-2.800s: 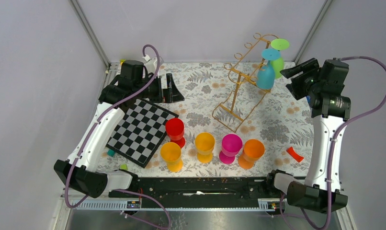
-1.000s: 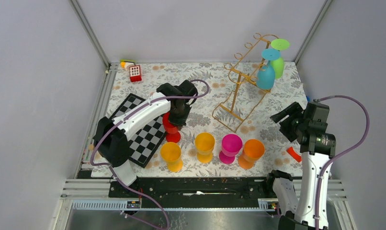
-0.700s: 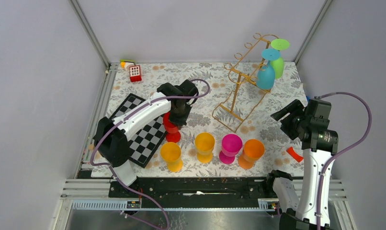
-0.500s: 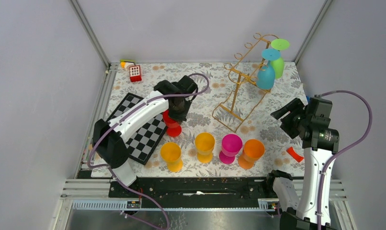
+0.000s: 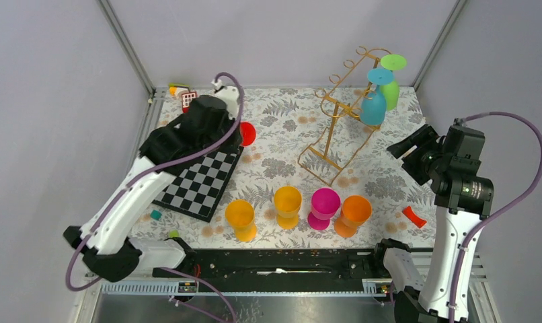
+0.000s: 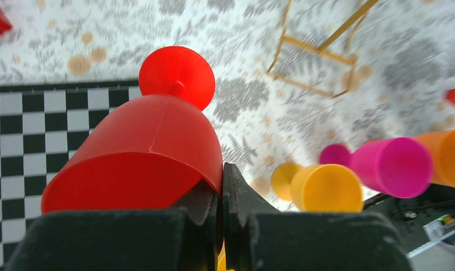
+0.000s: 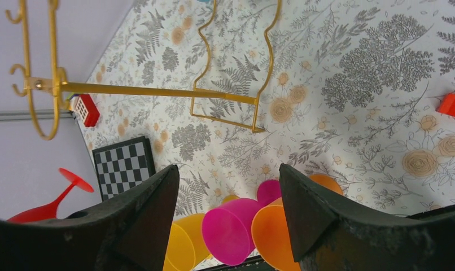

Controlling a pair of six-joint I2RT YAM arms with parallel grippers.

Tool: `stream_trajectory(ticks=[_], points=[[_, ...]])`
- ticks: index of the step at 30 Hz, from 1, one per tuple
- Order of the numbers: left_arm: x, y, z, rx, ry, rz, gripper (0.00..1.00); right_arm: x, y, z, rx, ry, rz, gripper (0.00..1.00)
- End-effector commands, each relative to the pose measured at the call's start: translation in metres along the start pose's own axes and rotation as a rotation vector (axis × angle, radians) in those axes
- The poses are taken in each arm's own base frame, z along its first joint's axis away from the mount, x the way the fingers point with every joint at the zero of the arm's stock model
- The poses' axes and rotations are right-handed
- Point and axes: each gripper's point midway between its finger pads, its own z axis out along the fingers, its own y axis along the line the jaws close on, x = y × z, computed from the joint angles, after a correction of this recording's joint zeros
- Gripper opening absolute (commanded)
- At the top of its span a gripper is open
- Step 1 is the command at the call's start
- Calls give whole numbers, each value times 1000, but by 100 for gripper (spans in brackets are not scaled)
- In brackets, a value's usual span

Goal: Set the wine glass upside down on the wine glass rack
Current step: Pick up the wine glass at the center of the board, then turn the wine glass upside down at the wine rack.

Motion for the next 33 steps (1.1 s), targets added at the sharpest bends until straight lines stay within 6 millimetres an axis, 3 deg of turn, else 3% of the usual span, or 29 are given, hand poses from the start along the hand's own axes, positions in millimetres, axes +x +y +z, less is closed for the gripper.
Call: stream_trajectory(ticks=[1, 9, 19, 26, 33], points=[[-40, -18, -25, 126, -194, -12, 0, -4, 18, -19, -59, 0, -28, 72], [-63, -53, -66, 361, -318, -67, 0, -6, 60, -43, -226, 26, -22, 71], [-75, -88, -104, 605, -380, -59, 0, 30, 128, -62, -359, 187, -205, 69], [-66, -110, -118, 764, -353, -27, 0, 63, 168, -63, -444, 276, -316, 67], [-65, -115, -124, 802, -356, -20, 0, 91, 201, -50, -484, 323, -381, 64]])
